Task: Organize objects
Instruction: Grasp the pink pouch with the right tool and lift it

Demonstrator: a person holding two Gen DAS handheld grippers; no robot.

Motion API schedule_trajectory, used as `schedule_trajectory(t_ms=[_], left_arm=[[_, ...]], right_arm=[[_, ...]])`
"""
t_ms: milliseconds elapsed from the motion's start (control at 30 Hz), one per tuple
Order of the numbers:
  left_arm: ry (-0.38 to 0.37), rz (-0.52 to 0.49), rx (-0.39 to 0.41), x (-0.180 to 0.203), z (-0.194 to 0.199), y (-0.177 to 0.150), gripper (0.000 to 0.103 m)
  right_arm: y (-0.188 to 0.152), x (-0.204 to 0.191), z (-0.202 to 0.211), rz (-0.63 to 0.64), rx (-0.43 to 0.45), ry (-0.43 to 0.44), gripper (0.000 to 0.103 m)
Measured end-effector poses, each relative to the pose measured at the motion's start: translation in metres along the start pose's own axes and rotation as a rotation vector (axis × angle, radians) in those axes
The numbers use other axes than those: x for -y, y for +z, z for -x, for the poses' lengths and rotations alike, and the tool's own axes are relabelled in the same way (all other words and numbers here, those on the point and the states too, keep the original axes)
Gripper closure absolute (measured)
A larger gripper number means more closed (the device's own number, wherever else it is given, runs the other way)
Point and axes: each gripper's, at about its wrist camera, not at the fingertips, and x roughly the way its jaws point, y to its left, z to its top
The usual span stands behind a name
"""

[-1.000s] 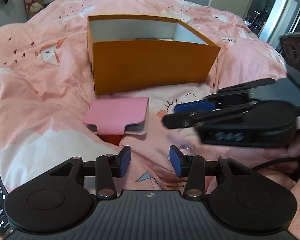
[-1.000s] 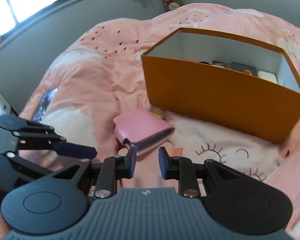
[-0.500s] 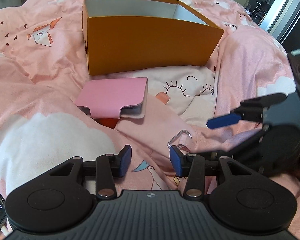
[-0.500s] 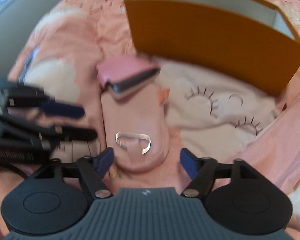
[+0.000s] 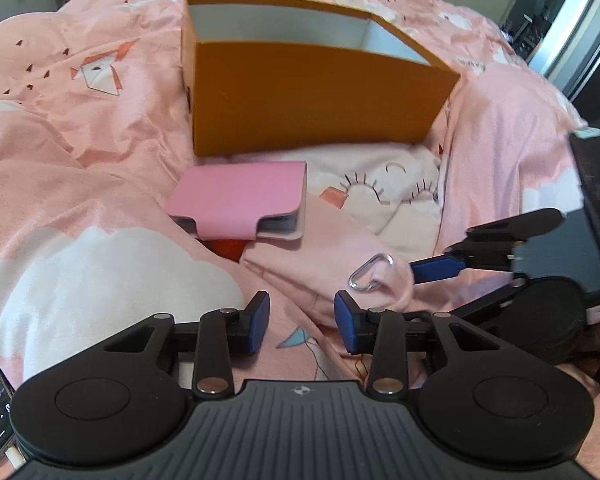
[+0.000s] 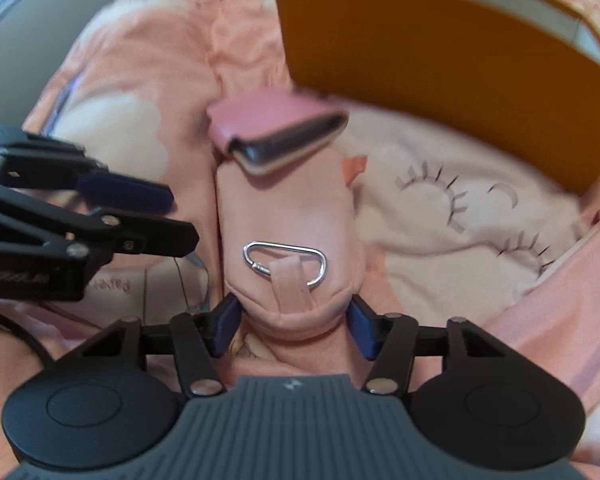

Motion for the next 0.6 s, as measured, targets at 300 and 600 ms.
schedule_trajectory(t_ms=[300,600], left_arm=[[-0.016,-0.037,0.039,0.007,0.005,0.004,0.058],[-0.056,-0.118,0.057,0.019,0.003,0.013,0.057]], right_arm=[[0.009,0.014,0.052,-0.082,0.161,-0.089,0.056],[0.016,0.034,0.083,-0.190,0.101,-0.180,0.055]])
